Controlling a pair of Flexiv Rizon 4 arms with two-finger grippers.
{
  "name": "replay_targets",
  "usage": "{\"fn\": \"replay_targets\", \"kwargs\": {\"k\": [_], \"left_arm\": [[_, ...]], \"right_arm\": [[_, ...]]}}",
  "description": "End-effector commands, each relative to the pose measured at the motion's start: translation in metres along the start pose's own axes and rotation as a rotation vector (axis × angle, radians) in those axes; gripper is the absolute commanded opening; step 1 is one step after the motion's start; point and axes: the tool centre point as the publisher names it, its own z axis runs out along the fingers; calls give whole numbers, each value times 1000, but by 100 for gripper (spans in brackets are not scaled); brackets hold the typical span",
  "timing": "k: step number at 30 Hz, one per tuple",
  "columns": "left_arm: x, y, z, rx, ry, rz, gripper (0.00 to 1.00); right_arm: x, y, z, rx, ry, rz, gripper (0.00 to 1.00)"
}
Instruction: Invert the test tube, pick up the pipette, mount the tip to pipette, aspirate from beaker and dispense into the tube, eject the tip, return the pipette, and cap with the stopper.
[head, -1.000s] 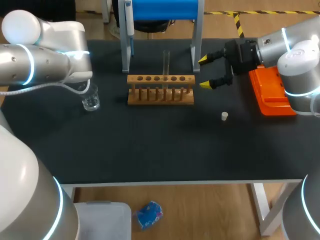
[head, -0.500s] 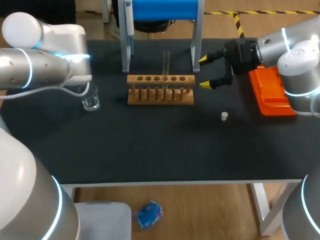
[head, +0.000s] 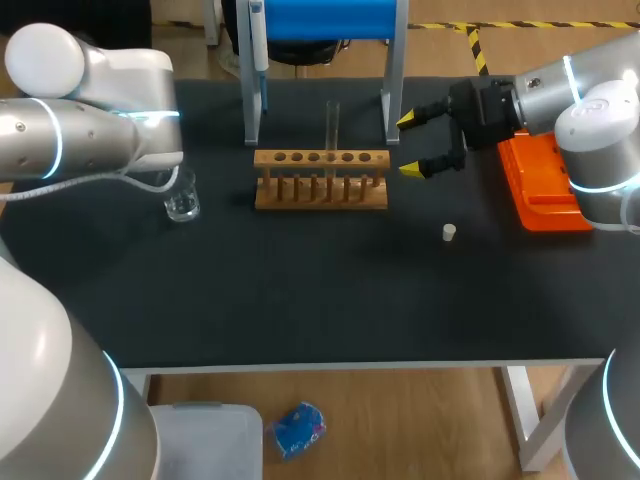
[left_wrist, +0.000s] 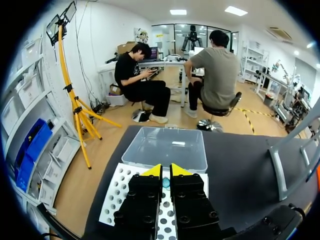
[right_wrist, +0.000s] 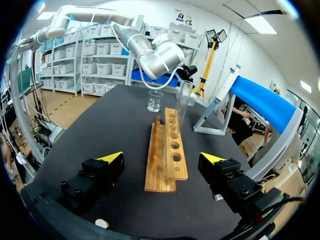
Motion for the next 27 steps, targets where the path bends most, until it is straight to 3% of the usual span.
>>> {"fn": "replay_targets", "kwargs": {"k": [1,10,19,23,27], "left_arm": [[-1,-3,-10,1,3,0,0],[2,-27,-41,22,-5,17,0],[-1,-65,-91,40,-34,47,0],[-4,-81,-116,92,-18,15,0],[-4,-81,-116,92,-18,15,0]], "right_arm": [[0,0,0,1,0,-1,100],[0,0,0,1,0,-1,100],[0,0,0,1,0,-1,100],[0,0,0,1,0,-1,100],[0,0,0,1,0,-1,100]]}}
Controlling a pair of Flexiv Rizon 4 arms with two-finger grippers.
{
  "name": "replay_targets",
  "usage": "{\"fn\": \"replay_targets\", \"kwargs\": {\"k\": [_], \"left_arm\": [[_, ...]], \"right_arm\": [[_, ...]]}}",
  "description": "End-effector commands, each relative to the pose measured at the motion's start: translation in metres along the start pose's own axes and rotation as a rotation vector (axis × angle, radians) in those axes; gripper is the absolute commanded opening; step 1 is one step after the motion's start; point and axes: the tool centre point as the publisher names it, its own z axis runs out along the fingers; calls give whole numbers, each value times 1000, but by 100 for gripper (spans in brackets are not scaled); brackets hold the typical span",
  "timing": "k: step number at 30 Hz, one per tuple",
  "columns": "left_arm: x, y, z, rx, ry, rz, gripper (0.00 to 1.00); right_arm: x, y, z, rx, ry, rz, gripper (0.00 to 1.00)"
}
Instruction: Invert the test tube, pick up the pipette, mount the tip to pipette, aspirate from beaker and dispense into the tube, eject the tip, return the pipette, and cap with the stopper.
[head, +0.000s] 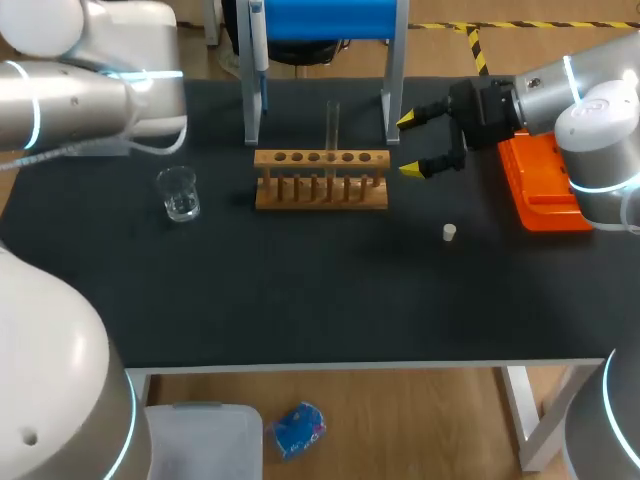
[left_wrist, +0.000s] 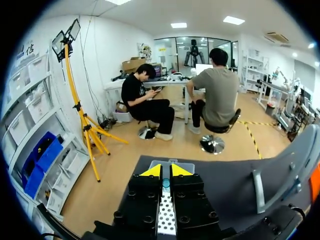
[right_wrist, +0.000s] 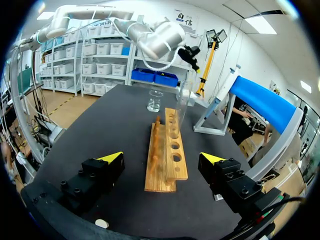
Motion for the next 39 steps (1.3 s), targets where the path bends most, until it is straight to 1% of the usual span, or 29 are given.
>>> {"fn": "replay_targets", "kwargs": {"k": [1,11,12,13,15,17,19,20,21,23,24,26,27,28,29,30,39], "left_arm": [[-5,-1,-25,-16,27,2,0],[-5,-1,-25,-16,27,2,0],[1,4,-22,-42,91,43,0],[4,5,-23,-36,147,45,0],[7,5,-30,-34,233,88,0],[4,2,-40,-39,309,91,0],[2,-1,-54,-60,396,93,0],[2,-3,-61,-63,422,121,0],[3,-4,-70,-70,488,136,0],[5,-7,-88,-74,582,166,0],[6,-8,-98,-78,655,179,0],[12,-6,-120,-97,817,273,0],[15,-3,-133,-103,917,314,0],[18,0,-145,-88,1001,359,0],[17,2,-151,-83,1062,368,0],[15,3,-153,-70,1094,365,0],[15,3,-153,-70,1094,365,0]], "right_arm": [[0,0,0,1,0,-1,100],[0,0,0,1,0,-1,100],[0,0,0,1,0,-1,100],[0,0,0,1,0,-1,100],[0,0,0,1,0,-1,100],[0,0,0,1,0,-1,100],[0,0,0,1,0,-1,100],[0,0,0,1,0,-1,100],[0,0,0,1,0,-1,100],[0,0,0,1,0,-1,100],[0,0,0,1,0,-1,100],[0,0,0,1,0,-1,100],[0,0,0,1,0,-1,100],[0,0,0,1,0,-1,100],[0,0,0,1,0,-1,100],[0,0,0,1,0,-1,100],[0,0,0,1,0,-1,100]]}}
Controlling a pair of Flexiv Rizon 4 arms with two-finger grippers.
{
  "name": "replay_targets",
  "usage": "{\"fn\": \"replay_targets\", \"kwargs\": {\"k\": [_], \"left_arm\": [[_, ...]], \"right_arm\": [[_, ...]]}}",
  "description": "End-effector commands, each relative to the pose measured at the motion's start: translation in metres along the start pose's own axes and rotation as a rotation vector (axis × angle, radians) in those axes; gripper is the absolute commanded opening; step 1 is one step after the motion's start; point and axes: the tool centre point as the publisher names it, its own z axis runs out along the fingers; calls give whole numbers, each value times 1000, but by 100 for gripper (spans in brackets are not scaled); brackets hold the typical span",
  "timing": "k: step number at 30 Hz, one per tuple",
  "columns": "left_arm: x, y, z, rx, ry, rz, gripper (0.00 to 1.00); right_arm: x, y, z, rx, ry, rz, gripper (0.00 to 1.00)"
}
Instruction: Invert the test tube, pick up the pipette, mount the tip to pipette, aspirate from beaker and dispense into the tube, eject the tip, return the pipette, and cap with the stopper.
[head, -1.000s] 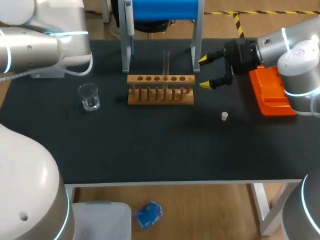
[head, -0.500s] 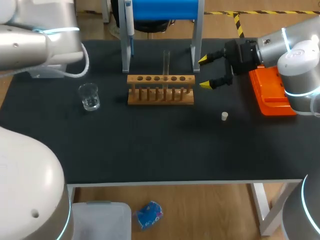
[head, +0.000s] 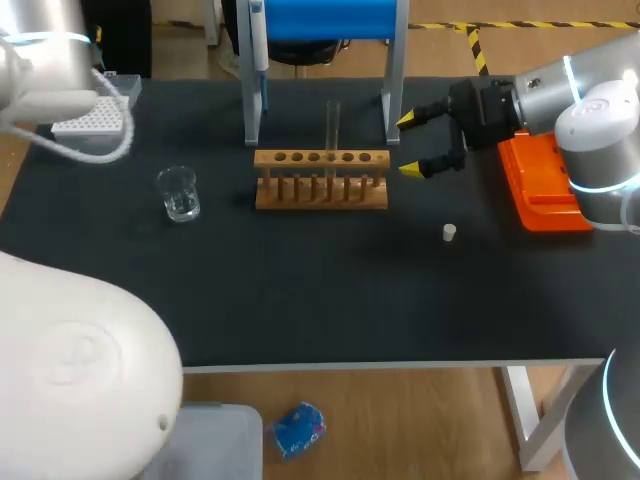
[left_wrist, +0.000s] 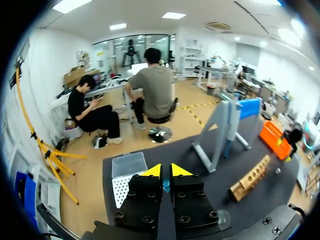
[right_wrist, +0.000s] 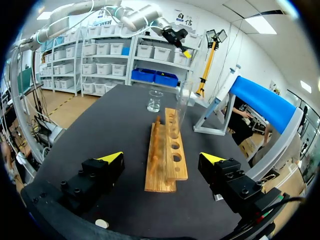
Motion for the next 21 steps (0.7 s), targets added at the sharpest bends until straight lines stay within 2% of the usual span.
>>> {"fn": "replay_targets", "kwargs": {"k": [1,7,9,10,12,16,21], "left_arm": [[-5,2,-29,8,581,97,0],[-5,2,-29,8,581,97,0],[5,2,-25,49,675,150,0],[10,5,-25,35,690,195,0],[22,9,-25,58,752,244,0],[45,14,-33,111,816,313,0],[80,9,-50,158,887,411,0]], "right_arm": [[0,0,0,1,0,0,100],[0,0,0,1,0,0,100],[0,0,0,1,0,0,100],[0,0,0,1,0,0,100],[0,0,0,1,0,0,100],[0,0,0,1,0,0,100],[0,0,0,1,0,0,100]]}}
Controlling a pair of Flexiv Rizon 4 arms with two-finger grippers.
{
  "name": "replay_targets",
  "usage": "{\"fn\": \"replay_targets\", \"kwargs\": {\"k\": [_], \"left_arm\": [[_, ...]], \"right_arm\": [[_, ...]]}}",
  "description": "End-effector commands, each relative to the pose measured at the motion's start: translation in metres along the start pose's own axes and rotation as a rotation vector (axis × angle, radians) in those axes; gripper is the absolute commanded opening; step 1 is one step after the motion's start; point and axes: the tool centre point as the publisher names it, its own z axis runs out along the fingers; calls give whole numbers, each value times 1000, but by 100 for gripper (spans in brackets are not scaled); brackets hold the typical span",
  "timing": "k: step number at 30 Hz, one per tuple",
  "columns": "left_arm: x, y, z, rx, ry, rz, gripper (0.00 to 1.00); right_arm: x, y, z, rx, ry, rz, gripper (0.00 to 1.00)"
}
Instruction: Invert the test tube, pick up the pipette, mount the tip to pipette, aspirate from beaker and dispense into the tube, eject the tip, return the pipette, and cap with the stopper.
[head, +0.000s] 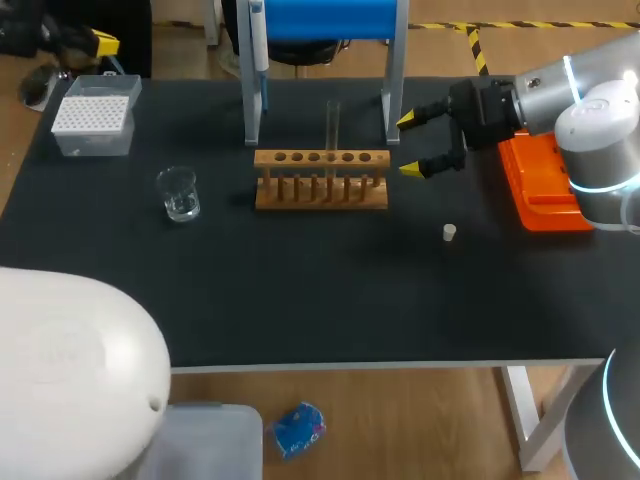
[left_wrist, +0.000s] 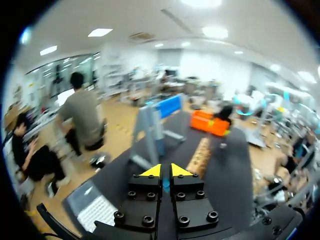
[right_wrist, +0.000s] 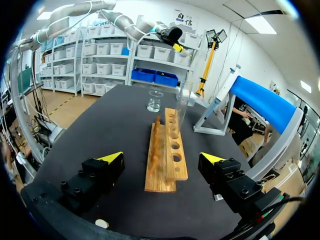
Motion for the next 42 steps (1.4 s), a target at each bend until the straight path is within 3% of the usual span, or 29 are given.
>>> {"fn": "replay_targets", "kwargs": {"k": [1,5,22,30,37,39,42], "left_arm": [[27,-11,-2,21,268,93,0],[69,-23,3,-27,338,164,0],[72,-23,7,-34,349,169,0],[120,-13,42,-30,405,160,0],[166,-6,70,59,415,110,0],[178,-6,78,48,420,118,0],[198,-6,93,68,465,110,0]], "right_arm": [[0,0,0,1,0,-1,100],[0,0,0,1,0,-1,100],[0,0,0,1,0,-1,100],[0,0,0,1,0,-1,100],[0,0,0,1,0,-1,100],[0,0,0,1,0,-1,100],[0,0,0,1,0,-1,100]]}}
